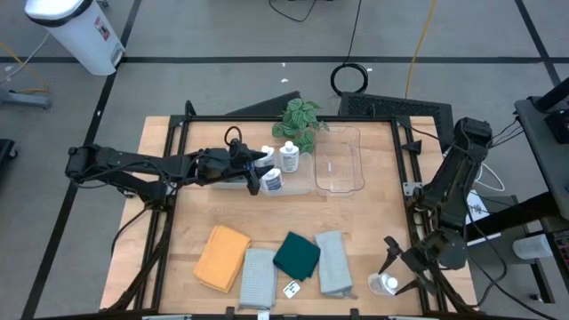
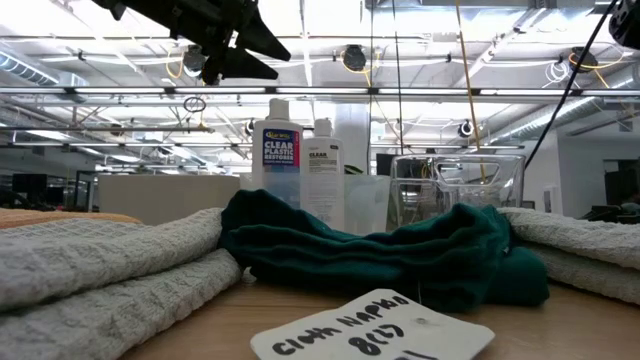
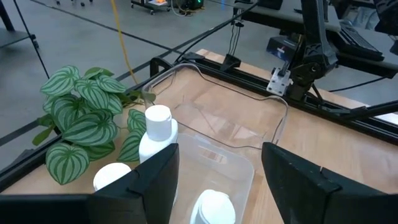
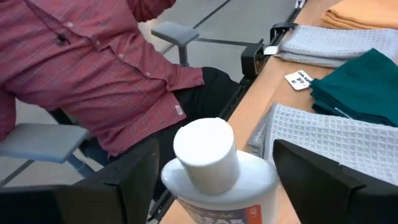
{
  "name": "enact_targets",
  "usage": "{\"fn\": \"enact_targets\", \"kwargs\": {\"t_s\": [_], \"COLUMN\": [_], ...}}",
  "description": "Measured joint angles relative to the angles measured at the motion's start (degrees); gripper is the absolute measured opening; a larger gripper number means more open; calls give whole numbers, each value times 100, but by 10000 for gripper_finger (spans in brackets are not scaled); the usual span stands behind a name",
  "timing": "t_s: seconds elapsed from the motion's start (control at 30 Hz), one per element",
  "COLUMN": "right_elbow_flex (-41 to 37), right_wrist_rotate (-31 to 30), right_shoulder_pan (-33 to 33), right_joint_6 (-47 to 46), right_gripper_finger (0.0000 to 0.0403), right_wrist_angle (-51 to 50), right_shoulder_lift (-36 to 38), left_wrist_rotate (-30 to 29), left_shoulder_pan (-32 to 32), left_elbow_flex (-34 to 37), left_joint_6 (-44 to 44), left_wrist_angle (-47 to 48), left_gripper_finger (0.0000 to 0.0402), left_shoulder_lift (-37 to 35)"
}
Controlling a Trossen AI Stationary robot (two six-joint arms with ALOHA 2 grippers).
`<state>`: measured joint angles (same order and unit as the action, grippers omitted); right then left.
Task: Pick & Place Kitchen Items
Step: Put the white plastic restorer bottle into the white bin
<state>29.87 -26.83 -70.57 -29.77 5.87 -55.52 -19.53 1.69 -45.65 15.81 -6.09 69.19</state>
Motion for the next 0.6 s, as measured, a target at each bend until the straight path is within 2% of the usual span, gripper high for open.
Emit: {"fn": "enact_targets", "kwargs": {"t_s": [0.13, 0.6], "right_elbow_flex": [0, 0], "right_wrist_rotate": [-16, -25], "right_shoulder_pan": [-78, -78], "right_joint_6": [132, 583], "right_gripper_finger": [258, 107], "right_wrist_angle": [-2, 2], "right_shoulder_lift": [-3, -3], "left_wrist_rotate": [-2, -2], "left_shoulder_pan": [0, 0], "left_elbow_flex": [0, 0], "left_joint_6": [2, 20], "left_wrist_angle": [0, 2], "left_gripper_finger": [234, 234], "left_shoulder_lift": [0, 0]}}
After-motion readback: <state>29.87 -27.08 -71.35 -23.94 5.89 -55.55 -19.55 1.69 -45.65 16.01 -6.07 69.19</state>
